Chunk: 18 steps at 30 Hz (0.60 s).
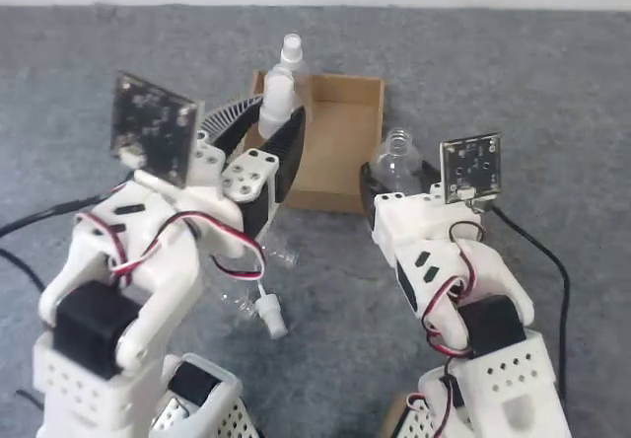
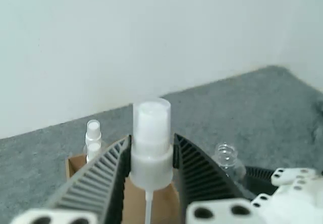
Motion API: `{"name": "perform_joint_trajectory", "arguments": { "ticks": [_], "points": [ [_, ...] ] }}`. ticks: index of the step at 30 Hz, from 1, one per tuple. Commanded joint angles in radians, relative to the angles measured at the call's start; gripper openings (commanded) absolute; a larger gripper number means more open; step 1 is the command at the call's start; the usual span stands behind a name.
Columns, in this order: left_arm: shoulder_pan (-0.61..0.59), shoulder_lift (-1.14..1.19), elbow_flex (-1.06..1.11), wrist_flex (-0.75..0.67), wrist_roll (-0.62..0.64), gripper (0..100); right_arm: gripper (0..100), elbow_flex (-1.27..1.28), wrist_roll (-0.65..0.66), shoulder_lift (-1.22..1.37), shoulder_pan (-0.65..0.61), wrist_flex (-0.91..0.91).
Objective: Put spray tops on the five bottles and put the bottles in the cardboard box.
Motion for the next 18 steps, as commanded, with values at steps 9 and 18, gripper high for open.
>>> {"name": "perform_joint_trajectory", "arguments": {
  "ticks": [9,18],
  "points": [
    [-0.060,-0.178,0.102,-0.181,0.061,1,5.1,0.017,-0.006,-0.028,-0.061,-0.028],
    [-0.192,-0.290,0.163,-0.272,0.172,1,5.1,0.084,0.080,-0.030,-0.064,-0.124]
  ]
}}
